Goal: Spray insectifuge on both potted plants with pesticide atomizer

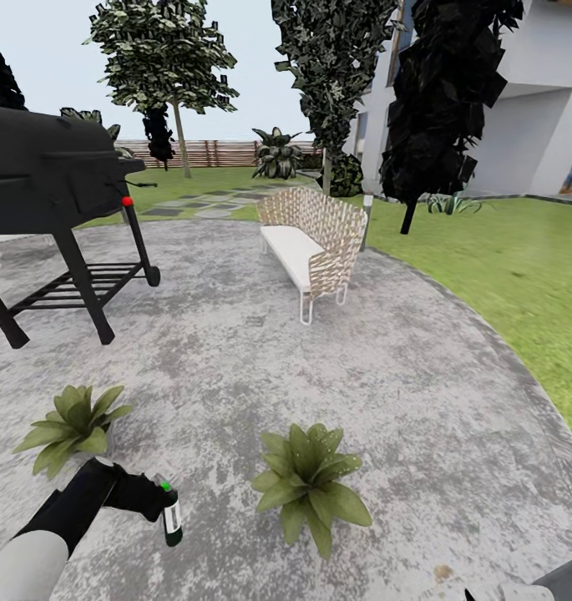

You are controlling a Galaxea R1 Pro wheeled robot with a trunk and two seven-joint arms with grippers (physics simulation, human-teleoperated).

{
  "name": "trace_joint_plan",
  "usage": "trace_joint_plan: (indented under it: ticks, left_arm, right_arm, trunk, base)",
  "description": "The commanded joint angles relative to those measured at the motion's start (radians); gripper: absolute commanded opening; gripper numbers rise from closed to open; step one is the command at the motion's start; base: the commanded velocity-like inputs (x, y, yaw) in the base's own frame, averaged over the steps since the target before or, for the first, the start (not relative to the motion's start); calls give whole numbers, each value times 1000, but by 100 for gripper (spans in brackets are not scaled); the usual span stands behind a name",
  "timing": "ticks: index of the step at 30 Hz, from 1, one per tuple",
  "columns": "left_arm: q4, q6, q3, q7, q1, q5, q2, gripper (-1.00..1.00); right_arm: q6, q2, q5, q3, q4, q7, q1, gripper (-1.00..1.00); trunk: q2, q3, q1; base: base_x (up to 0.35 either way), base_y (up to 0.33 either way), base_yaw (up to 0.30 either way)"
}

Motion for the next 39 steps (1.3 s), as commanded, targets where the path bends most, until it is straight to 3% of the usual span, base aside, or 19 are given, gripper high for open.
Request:
trace_joint_plan:
  ticks: [1,5,8,12,17,20,23,34,39]
  left_arm:
    - [-2,25,-22,-15,-9,-7,-4,-100]
    - [-3,134,-85,-59,-57,-8,-17,-100]
    - [-2,166,-136,-102,-95,-16,-35,-100]
    - [-1,176,-220,-130,-124,-26,-38,-100]
    - [-1,177,-246,-135,-128,-33,-25,-100]
    - [1,177,-282,-152,-128,-93,-25,-100]
    - [1,177,-291,-204,-127,-142,-24,-100]
    - [-2,177,-295,-230,-129,-172,-26,-100]
    - [-3,177,-297,-231,-128,-247,-28,-100]
  right_arm:
    - [-3,0,7,-9,1,5,-1,100]
    - [-3,0,7,-9,2,3,-1,100]
    - [-3,0,7,-10,2,2,-1,100]
    - [-3,2,6,-10,3,2,-1,100]
    - [-3,1,6,-10,4,2,0,100]
    - [-3,1,6,-10,5,2,0,100]
    - [-2,0,6,-10,5,1,0,100]
    - [-2,-5,6,-10,4,0,1,100]
    - [-2,-5,6,-10,4,0,1,100]
  trunk:
    - [0,-1,0]
    - [0,-1,0]
    - [0,-1,0]
    - [0,-1,0]
    - [0,-1,0]
    - [0,-1,0]
    - [0,-1,0]
    - [0,-1,0]
    - [0,-1,0]
  base:
    - [0,0,-125]
    - [0,0,-215]
    - [0,0,-255]
    - [0,0,-261]
    - [0,0,-262]
    - [0,0,-262]
    - [2,0,-262]
    - [244,81,-84]
    - [86,52,0]
